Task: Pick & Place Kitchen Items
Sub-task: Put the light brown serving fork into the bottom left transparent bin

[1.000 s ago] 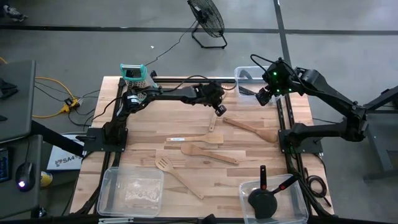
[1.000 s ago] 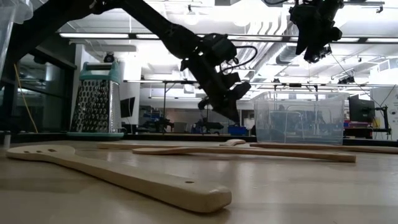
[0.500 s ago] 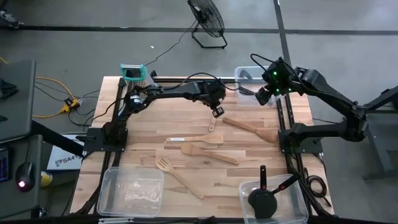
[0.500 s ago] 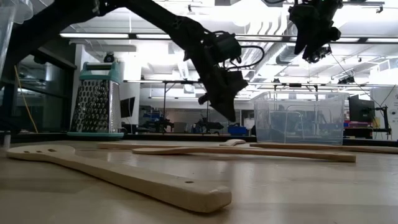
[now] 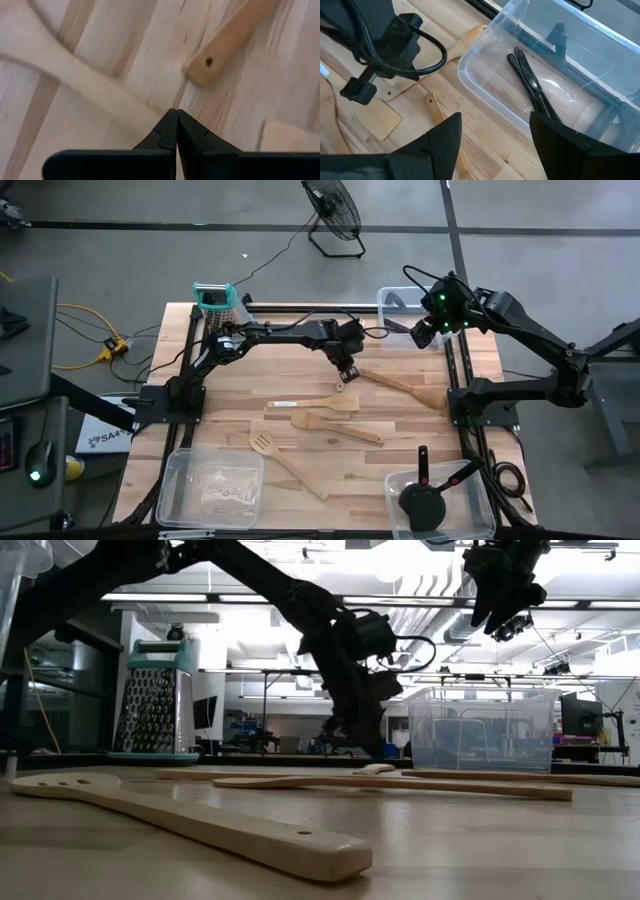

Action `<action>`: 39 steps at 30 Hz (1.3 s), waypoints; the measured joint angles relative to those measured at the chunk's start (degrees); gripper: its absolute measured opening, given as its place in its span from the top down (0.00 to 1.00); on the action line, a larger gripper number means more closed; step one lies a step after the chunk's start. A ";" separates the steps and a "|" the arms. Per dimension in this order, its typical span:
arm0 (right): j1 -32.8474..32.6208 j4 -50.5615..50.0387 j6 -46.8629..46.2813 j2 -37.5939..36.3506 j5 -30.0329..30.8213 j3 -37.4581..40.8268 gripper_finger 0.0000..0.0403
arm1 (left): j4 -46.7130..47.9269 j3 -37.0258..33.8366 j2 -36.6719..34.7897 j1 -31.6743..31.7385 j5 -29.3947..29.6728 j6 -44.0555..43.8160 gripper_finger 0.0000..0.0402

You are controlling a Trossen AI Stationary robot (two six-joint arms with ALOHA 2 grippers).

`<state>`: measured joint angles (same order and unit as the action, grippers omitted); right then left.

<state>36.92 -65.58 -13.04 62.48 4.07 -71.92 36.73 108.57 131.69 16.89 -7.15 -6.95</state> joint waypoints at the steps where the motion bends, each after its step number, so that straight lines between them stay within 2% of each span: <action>1: 0.01 0.01 0.01 -0.01 0.01 -0.01 0.44 | -0.49 0.21 0.53 -0.14 0.20 -0.48 1.00; 10: 0.01 0.02 0.02 0.00 0.01 -0.01 0.44 | 7.92 0.33 1.82 -0.89 2.50 -3.31 1.00; 21: 0.00 0.04 -0.20 -0.01 0.03 0.00 0.44 | 24.54 0.27 1.54 -1.97 4.14 -7.55 1.00; 24: 0.00 0.06 -0.20 0.00 0.03 0.00 0.44 | 25.80 0.28 1.27 -2.34 4.36 -8.25 1.00; 27: 0.01 0.06 -0.20 0.00 0.03 0.00 0.44 | 29.19 1.74 0.67 -2.37 4.90 -8.53 1.00; 33: -0.01 0.08 -0.03 0.00 0.00 0.00 0.44 | 30.68 9.11 -0.26 -1.22 7.91 -11.13 1.00; 36: -0.01 0.07 0.27 0.00 0.01 -0.01 0.44 | 31.90 11.86 -0.19 0.17 6.30 -11.43 0.94; 39: -0.01 0.07 0.70 0.00 0.00 0.00 0.44 | 31.68 12.06 -0.21 0.96 6.40 -12.72 0.82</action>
<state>36.91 -65.52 -12.34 62.48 4.07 -71.92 68.41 120.63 131.48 17.84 -0.75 -19.67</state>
